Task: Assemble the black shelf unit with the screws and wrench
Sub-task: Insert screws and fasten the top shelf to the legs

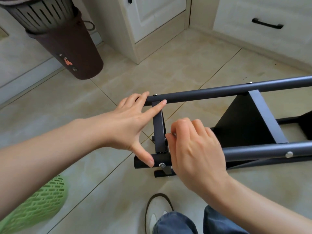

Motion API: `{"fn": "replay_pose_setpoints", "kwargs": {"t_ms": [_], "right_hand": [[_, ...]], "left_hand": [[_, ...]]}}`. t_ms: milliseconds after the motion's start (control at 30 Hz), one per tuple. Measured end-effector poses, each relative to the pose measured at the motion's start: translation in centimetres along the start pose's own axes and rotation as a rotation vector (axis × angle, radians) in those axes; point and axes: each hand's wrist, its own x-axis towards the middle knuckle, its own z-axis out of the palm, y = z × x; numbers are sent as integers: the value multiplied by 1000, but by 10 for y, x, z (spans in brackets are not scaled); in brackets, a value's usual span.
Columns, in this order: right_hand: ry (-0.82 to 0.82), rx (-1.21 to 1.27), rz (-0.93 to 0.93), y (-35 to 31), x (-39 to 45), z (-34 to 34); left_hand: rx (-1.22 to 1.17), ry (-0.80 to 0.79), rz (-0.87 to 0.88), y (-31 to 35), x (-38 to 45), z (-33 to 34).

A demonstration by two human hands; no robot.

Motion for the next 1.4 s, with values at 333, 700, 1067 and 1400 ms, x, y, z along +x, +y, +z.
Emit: {"fn": "replay_pose_setpoints", "kwargs": {"t_ms": [333,700,1067,1400], "right_hand": [[-16,-22,144,-3,4,1],[3,-66,221,-3,11,4],[-474,520,319,22,35,-22],[-638,446,-55,35,31,-35]], "left_hand": [[28,-150,12,9,8,-1],[-10,-191,-49,16,14,-5],[-56,-9,3,9,9,11],[-88,46,10,8,8,15]]}}
